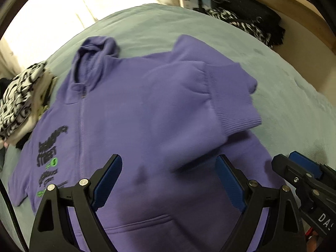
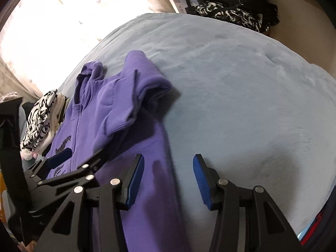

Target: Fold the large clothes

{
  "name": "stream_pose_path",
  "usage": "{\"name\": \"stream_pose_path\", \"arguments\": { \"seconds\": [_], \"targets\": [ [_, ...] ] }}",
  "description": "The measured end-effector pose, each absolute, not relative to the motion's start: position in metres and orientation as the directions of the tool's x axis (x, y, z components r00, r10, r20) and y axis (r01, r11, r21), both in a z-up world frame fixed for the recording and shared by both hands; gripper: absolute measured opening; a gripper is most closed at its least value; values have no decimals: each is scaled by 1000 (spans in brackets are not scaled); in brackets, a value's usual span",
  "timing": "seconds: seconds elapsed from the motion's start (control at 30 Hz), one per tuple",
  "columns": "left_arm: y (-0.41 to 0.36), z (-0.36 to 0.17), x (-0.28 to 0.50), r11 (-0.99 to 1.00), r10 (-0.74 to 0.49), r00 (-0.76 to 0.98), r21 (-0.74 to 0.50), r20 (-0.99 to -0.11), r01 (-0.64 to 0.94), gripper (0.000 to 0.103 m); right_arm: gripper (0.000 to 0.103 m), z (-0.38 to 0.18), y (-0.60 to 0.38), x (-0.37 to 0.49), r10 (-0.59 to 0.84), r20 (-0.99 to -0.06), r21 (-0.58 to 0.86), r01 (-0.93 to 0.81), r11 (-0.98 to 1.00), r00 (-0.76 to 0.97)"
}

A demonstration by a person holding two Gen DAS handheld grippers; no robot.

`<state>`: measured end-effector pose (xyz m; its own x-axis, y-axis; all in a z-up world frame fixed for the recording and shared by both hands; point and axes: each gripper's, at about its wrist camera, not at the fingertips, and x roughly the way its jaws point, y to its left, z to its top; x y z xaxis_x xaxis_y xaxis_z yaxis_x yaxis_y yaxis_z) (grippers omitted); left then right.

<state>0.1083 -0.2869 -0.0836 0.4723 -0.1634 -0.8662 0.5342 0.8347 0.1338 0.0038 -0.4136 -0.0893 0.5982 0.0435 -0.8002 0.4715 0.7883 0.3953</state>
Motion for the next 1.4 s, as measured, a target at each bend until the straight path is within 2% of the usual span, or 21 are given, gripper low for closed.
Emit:
{"name": "stream_pose_path", "arguments": {
  "seconds": [0.43,0.5,0.53,0.57,0.6,0.63,0.77,0.97,1.07,1.13,1.2,1.27,1.33,1.4],
  "targets": [
    [-330,-103,132,826,-129,506,190,-853,531,89,49,-99,-433,-4,55,-787,431,484,762,614],
    [-331,-100,135,830,-146,515,179,-845,529,75,49,-98,-433,-3,56,-787,433,484,761,615],
    [-330,-95,136,828,-180,509,150,-842,540,54,49,-98,-433,-3,57,-786,433,483,761,616],
    [-329,-92,137,829,-199,502,128,-841,544,40,49,-98,-433,-3,56,-787,431,482,763,615],
    [-326,-87,139,833,-222,498,103,-838,543,35,49,-97,-433,-3,56,-788,429,481,765,613],
    [-323,-82,140,836,-241,503,85,-830,542,24,49,-97,-433,-3,55,-788,427,481,766,613],
    [-305,-58,146,845,-296,523,37,-800,534,16,49,-96,-430,-1,56,-790,420,473,775,610],
    [-249,-33,172,905,-254,583,22,-772,424,16,49,-90,-417,4,61,-787,409,446,796,614],
    [-207,-41,193,944,-205,578,-3,-790,330,17,49,-87,-411,8,55,-790,393,436,810,611],
    [-175,-57,209,956,-217,516,-74,-828,282,17,49,-86,-406,10,57,-792,387,428,817,607],
    [-153,-71,216,957,-249,468,-142,-848,253,27,49,-85,-402,14,59,-794,381,419,824,605],
    [-133,-82,219,961,-256,441,-177,-860,212,55,49,-84,-396,20,64,-797,374,407,834,600],
    [-120,-86,217,960,-272,446,-209,-852,186,67,49,-81,-389,26,70,-795,368,387,846,602],
    [-110,-86,216,957,-286,447,-232,-847,172,68,49,-78,-382,32,69,-796,354,369,859,602]
  ]
}}
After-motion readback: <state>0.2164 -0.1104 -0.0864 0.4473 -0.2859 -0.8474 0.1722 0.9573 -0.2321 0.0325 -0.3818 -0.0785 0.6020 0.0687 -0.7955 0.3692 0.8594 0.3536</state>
